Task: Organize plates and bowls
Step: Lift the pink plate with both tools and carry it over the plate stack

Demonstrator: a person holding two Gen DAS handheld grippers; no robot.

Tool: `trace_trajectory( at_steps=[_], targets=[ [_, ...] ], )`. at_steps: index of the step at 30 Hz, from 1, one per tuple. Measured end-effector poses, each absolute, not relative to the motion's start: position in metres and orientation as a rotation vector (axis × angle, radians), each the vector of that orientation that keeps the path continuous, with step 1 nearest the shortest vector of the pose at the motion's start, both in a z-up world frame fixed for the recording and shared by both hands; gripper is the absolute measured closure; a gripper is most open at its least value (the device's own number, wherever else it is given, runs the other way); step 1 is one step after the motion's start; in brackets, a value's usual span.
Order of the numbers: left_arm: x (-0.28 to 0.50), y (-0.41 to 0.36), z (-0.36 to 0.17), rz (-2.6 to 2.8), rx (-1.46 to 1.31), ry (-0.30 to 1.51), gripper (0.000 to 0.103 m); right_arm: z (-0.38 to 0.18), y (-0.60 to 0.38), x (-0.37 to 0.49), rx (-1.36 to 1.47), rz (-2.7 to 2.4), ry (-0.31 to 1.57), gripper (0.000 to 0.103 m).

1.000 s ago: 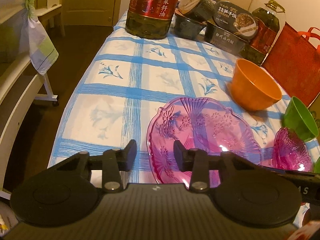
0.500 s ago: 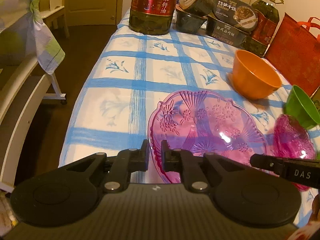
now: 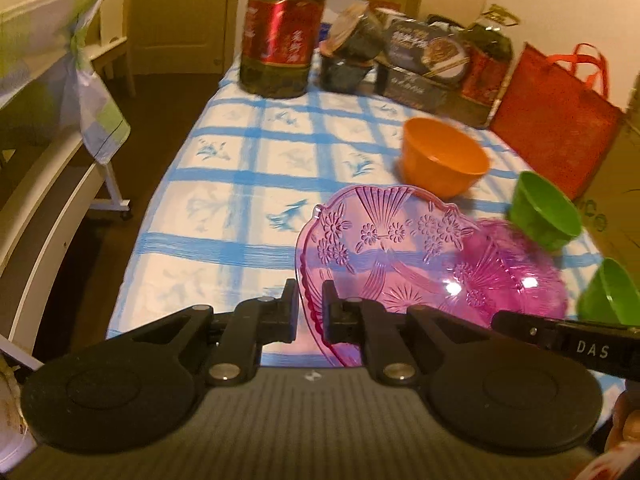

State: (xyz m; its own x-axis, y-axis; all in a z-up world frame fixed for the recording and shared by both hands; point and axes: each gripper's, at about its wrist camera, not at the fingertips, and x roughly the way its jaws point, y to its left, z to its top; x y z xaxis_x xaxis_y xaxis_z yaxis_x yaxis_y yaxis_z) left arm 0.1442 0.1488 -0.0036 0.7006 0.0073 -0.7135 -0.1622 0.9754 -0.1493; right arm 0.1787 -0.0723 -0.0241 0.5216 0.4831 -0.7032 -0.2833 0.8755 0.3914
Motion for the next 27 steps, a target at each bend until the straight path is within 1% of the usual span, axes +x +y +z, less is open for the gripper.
trace_trajectory(
  at_steps=[7,15,27],
  targets=[
    [0.138,0.105,0.009,0.024,-0.197,0.769,0.093,-0.009,-0.119,0.159,0.256,0.394,0.873,0.089],
    [0.151,0.059,0.008,-0.046,-0.168,0.774,0.093,-0.005,-0.164,0.153,0.284,0.316,0.854,0.089],
    [0.181,0.024,-0.004,-0.095,-0.127,0.798,0.093,-0.018,-0.197,0.169,0.302,0.256,0.856,0.089]
  ],
)
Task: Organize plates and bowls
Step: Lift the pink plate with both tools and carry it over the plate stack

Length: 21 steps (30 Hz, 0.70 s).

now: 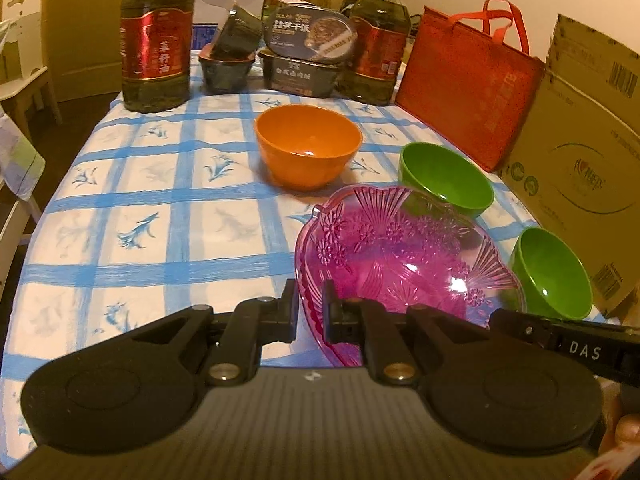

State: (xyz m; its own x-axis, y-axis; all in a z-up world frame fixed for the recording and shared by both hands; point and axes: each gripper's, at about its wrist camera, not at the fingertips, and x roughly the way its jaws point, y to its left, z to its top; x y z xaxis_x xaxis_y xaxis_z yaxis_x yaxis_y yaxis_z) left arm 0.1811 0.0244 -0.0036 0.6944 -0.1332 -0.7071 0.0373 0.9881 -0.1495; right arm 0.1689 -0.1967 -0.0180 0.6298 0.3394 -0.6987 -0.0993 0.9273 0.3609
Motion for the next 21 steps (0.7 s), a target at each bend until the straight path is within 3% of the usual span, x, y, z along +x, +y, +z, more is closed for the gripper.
trace_trajectory(
  at_steps=[21],
  targets=[
    [0.245,0.003,-0.043,-0.102,-0.067,0.843,0.093,-0.055,-0.208,0.224,0.286,0.225,0.883,0.088]
  ],
)
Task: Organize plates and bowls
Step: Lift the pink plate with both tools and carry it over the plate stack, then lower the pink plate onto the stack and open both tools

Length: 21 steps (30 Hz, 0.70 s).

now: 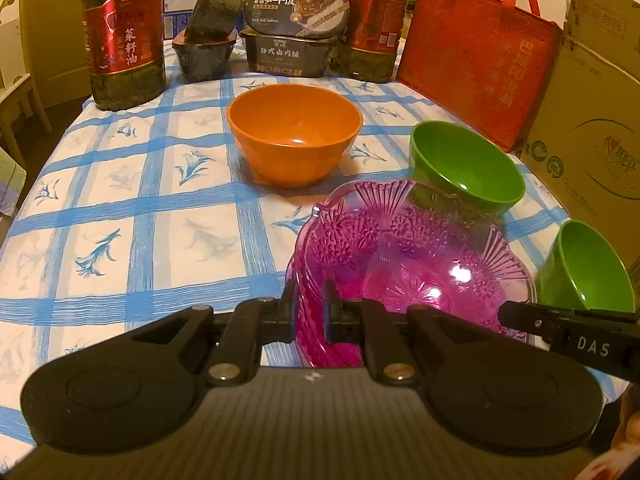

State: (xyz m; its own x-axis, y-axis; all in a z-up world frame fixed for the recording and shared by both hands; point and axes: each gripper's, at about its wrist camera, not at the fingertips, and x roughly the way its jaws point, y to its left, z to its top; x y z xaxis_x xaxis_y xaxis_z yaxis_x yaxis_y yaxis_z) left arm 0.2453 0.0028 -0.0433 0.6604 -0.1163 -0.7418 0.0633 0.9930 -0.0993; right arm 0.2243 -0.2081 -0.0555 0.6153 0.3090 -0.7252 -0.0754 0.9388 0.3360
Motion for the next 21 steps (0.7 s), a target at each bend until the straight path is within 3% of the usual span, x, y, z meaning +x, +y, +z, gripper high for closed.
trace_trajectory(
  at_steps=[12,14,16,17,21],
  targets=[
    [0.254,0.002,-0.053,-0.107,-0.067,0.853,0.092,-0.063,-0.206,0.233,0.266,0.205,0.867,0.088],
    [0.254,0.001,-0.054,-0.096,-0.048,0.853,0.091,-0.064,-0.205,0.234,0.263,0.215,0.864,0.080],
    [0.253,0.003,-0.054,-0.079,-0.042,0.841,0.080,-0.064,-0.205,0.234,0.273,0.220,0.859,0.048],
    [0.252,0.005,-0.053,-0.070,-0.048,0.838,0.075,-0.064,-0.207,0.234,0.284,0.218,0.855,0.045],
    [0.246,0.012,-0.049,-0.053,-0.075,0.832,0.075,-0.061,-0.211,0.230,0.298,0.212,0.848,0.045]
  ],
)
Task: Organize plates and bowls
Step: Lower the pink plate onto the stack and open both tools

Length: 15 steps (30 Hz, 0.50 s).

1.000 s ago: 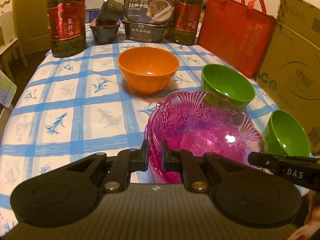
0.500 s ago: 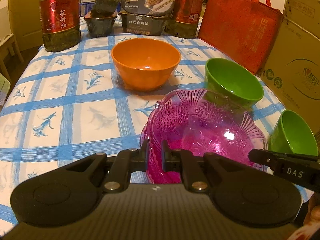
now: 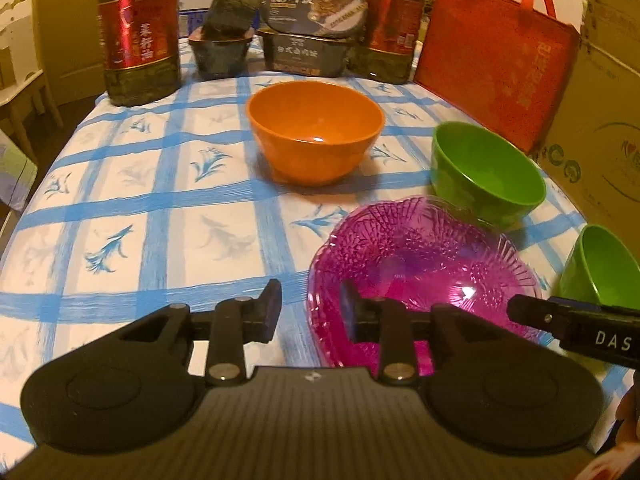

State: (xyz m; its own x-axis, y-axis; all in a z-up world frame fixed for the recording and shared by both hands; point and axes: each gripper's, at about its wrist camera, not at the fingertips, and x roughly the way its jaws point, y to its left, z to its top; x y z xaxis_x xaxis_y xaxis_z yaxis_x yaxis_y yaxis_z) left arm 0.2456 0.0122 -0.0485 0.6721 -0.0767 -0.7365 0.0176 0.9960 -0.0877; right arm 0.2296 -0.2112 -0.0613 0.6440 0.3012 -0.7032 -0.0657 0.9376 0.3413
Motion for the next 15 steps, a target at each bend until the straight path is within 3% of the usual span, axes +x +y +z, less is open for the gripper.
trace_trajectory(
  at_steps=[5,15],
  targets=[
    [0.228,0.016,-0.037,-0.046,-0.119,0.818,0.075,-0.053,-0.216,0.218,0.311,0.214,0.839,0.045],
    [0.178,0.018,-0.016,-0.039,-0.224,0.820,0.061,-0.033,-0.228,0.180,0.319,0.204,0.844,0.045]
  ],
)
